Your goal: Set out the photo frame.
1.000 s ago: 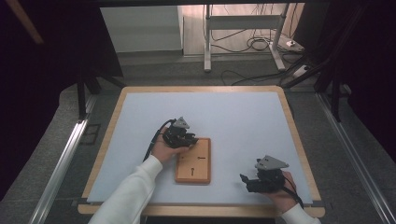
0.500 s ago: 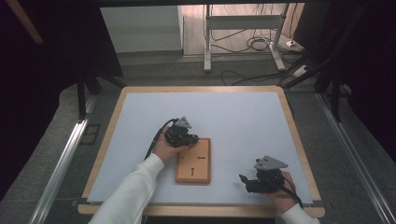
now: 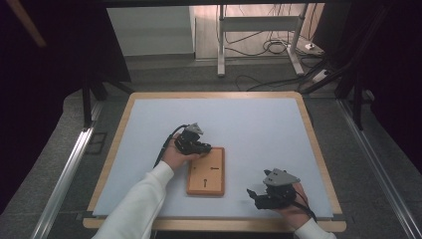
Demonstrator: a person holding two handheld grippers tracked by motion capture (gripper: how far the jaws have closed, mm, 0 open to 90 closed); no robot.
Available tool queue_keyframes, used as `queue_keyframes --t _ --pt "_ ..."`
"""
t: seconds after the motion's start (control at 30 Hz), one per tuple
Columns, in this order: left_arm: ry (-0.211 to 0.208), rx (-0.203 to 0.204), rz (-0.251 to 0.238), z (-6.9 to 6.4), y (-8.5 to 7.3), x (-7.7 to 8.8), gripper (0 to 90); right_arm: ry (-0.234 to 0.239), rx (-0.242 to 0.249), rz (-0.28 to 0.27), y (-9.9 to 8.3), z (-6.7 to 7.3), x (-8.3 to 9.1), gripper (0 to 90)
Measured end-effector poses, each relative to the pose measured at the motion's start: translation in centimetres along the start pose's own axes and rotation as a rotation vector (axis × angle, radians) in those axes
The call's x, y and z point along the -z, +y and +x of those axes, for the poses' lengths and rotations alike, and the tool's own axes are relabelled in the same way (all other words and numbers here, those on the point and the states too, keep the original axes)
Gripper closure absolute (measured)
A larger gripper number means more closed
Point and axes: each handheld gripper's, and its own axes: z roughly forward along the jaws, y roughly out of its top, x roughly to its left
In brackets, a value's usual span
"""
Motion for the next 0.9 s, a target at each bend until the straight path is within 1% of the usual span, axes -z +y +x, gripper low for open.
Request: queue_keyframes --t 0.1,0.2,0.27,0.53,0.63,0.73,0.77,0.83,0.9 --pt "-0.011 0.009 0.006 0.2 0.1 0.0 83.7 0.001 0.026 -0.010 0.4 0.9 -0.1 12.7" --pt "-0.022 0.012 0.010 0.3 0.1 0.0 83.6 0.000 0.071 -0.001 0.9 1.8 -0.4 12.6" --pt "-0.028 0.016 0.014 0.4 0.2 0.0 83.6 0.003 0.091 0.003 1.1 2.2 -0.7 12.5" --pt "-0.060 0.030 0.020 0.9 0.3 0.0 83.4 0.021 0.130 0.013 2.0 3.7 -1.8 11.3" --pt "-0.068 0.037 0.029 1.1 0.4 0.0 83.4 0.032 0.146 0.018 2.6 4.6 -2.4 8.7" --pt "-0.083 0.047 0.034 1.3 0.5 0.0 83.3 0.026 0.191 0.023 3.2 5.8 -3.1 8.1" --pt "-0.086 0.051 0.035 1.3 0.5 0.0 83.2 0.018 0.212 0.024 3.4 6.2 -3.5 8.1" --pt "-0.090 0.053 0.038 1.4 0.6 0.0 83.1 0.005 0.246 0.029 3.6 6.5 -4.1 8.1" --pt "-0.092 0.055 0.040 1.4 0.6 0.0 83.1 0.009 0.257 0.039 3.9 6.9 -4.9 8.0"
